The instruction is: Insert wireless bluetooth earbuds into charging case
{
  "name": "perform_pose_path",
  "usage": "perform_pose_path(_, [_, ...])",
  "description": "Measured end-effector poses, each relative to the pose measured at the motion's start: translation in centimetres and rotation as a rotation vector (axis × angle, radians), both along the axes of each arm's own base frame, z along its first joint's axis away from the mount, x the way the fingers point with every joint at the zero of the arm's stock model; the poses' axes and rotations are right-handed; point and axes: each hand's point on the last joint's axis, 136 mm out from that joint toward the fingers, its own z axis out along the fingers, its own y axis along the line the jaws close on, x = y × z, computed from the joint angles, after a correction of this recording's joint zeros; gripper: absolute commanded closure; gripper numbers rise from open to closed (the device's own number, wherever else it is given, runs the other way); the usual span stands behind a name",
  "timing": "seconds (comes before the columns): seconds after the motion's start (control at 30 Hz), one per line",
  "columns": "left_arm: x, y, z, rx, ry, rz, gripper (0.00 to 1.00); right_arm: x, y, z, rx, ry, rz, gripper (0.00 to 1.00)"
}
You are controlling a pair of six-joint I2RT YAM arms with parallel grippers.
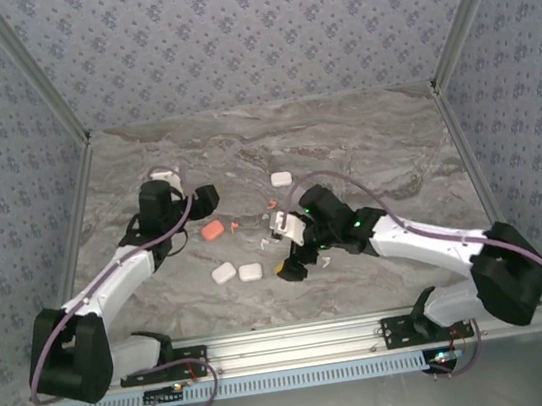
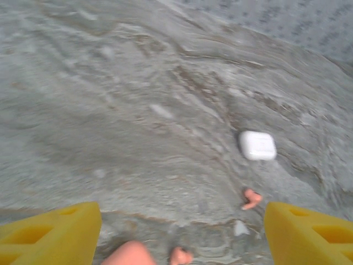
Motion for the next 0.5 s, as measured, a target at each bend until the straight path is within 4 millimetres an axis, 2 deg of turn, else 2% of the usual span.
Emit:
perform_pose_path(0.1, [-0.8, 2.0, -0.6, -0.014, 0.021, 0.057, 0.21, 0.1, 1.9, -1.8, -0.053, -0.026, 0.053, 0.00])
perform_pose_path(0.2, [-1.3, 2.9, 0.0, -0.017, 0.012, 0.087, 0.20, -0.3, 4.0, -3.9, -0.107, -0.047, 0.113, 0.00])
perform_pose_path(0.33, [-1.7, 3.8, 1.3, -0.018, -0.024, 0.113, 0.19, -0.9, 5.9, -6.8, -0.183, -0.067, 0.175, 0.03])
perform_pose_path(0.5, [-2.3, 4.4, 1.7, -0.015, -0.033, 0.130, 0.18, -0.6, 7.5, -9.2, -0.249, -0.095, 0.202, 0.07])
